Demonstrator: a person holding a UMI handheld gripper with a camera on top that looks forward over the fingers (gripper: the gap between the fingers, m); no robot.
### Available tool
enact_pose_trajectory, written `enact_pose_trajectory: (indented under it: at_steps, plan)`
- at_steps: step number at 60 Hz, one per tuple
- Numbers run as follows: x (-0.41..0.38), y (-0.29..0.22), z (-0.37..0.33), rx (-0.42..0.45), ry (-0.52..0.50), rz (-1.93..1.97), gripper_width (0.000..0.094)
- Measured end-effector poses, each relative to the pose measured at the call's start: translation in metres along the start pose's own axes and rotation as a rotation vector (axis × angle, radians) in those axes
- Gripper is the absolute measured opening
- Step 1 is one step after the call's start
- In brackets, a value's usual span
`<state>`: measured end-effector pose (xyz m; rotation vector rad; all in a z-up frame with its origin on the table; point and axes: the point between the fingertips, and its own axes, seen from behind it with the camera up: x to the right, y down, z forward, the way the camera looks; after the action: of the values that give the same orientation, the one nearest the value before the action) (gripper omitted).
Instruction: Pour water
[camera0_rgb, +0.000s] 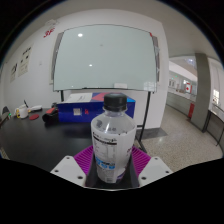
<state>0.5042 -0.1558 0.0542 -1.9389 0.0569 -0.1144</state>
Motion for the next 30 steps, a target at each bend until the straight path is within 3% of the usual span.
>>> enact_pose_trajectory:
  at_steps: [8,23,30]
  plan:
    - [0.0,-0.002,-0.001,0.027,0.001,-0.013,0.0403]
    - [0.005,-0.002,-0.008,0.019,0.053,-0.011,0.04]
    - [0.005,-0.043,-0.007,0.046,0.11,-0.06,0.0402]
